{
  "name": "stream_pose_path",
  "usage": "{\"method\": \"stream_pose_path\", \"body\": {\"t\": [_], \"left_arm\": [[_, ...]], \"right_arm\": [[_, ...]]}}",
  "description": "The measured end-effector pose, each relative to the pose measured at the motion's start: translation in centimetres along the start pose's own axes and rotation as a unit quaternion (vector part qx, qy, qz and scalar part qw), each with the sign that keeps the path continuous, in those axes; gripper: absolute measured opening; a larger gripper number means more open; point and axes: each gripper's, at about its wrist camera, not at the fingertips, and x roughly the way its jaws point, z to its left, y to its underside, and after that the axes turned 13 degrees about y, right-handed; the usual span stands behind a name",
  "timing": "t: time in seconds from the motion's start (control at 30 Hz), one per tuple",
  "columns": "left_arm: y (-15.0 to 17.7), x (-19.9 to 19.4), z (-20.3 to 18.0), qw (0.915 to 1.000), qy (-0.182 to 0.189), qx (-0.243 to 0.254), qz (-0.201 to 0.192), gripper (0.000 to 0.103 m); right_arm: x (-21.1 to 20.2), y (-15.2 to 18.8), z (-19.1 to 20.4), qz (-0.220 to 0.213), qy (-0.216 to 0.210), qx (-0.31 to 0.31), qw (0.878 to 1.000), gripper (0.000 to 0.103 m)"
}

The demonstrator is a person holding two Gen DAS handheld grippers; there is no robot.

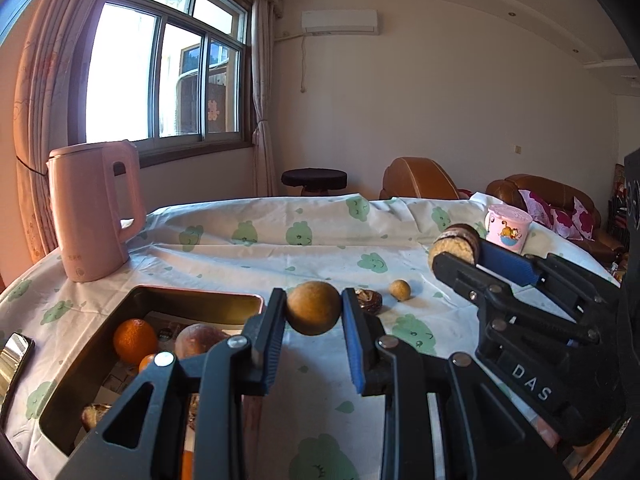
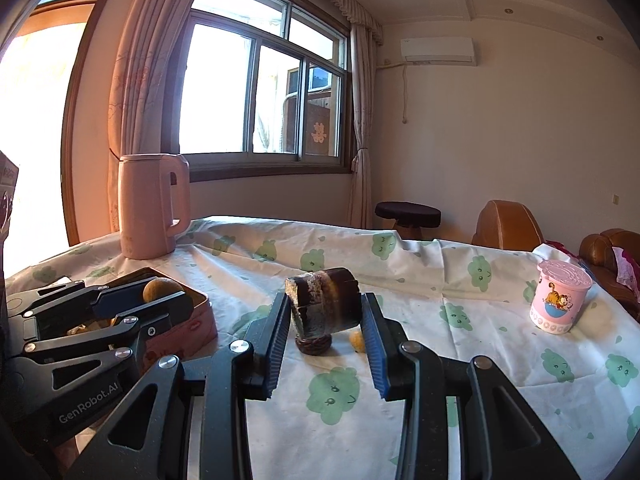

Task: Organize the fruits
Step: 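Carry the tan fruit and brown piece in both grippers toward the tin, then lower the tan fruit and brown piece into the tin and open both grippers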

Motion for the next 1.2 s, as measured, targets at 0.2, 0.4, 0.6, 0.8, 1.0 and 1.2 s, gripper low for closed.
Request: {"method": "stream_pose_path", "body": {"t": [0.2,0.4,0.6,0.8,1.0,1.2], "left_arm": [[0.2,-2.1,2.0,0.9997,-0.016,-0.017,-0.002,0.029],[0.3,-3.7,3.8,0.9990,-0.034,-0.027,-0.006,0.029],[0.5,-4.4,5.5,0.9981,-0.051,-0.035,-0.003,0.029],[0.7,-5.0,7.1,0.9971,-0.063,-0.044,0.000,0.029],[0.9,-5.4,8.5,0.9958,-0.075,-0.052,0.003,0.029],[1.2,-5.5,10.0,0.9941,-0.089,-0.061,0.011,0.029]], "right_arm": [[-0.3,-0.5,2.8,0.000,-0.035,-0.013,0.999,0.038],[-0.7,-1.1,5.3,-0.005,-0.059,-0.024,0.998,0.038],[-0.8,-1.5,7.3,-0.007,-0.076,-0.035,0.996,0.038],[-0.8,-1.6,8.8,-0.009,-0.087,-0.046,0.995,0.038],[-0.8,-1.9,10.1,-0.010,-0.097,-0.055,0.994,0.038],[-0.8,-1.9,11.3,-0.007,-0.103,-0.067,0.992,0.038]]}}
